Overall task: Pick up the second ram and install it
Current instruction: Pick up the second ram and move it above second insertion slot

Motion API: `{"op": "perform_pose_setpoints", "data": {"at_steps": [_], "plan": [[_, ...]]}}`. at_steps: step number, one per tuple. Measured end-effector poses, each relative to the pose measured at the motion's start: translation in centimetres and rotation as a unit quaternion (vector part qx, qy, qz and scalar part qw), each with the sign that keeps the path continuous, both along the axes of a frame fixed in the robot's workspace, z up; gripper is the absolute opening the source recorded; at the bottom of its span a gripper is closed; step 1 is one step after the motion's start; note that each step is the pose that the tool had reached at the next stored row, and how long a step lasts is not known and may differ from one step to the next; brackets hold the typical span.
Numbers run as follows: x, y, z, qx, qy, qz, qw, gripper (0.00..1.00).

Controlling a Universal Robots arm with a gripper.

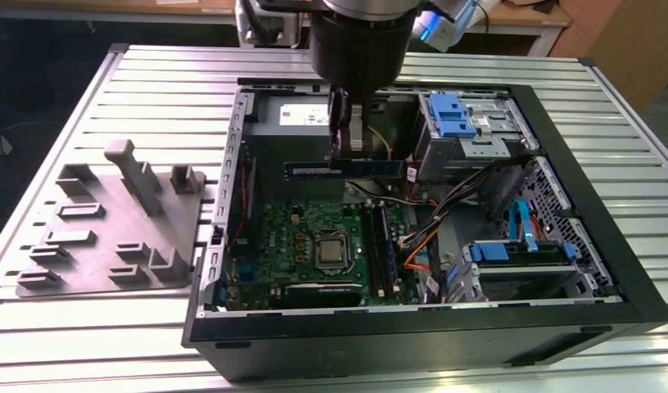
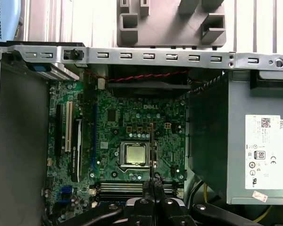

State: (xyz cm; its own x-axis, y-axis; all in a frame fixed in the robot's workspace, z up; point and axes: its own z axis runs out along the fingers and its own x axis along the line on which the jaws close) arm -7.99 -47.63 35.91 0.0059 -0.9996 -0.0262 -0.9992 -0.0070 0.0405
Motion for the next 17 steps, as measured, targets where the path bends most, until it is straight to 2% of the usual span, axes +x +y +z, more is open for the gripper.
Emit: {"op": "perform_pose_setpoints", "data": {"at_steps": [9, 17], "plan": [[0.1, -0.28, -1.44, 0.0000, 0.0002, 0.000, 1.0000, 0.11], [0.1, -0.61, -2.23, 0.0001, 0.0004, 0.000, 1.0000, 0.11]]}}
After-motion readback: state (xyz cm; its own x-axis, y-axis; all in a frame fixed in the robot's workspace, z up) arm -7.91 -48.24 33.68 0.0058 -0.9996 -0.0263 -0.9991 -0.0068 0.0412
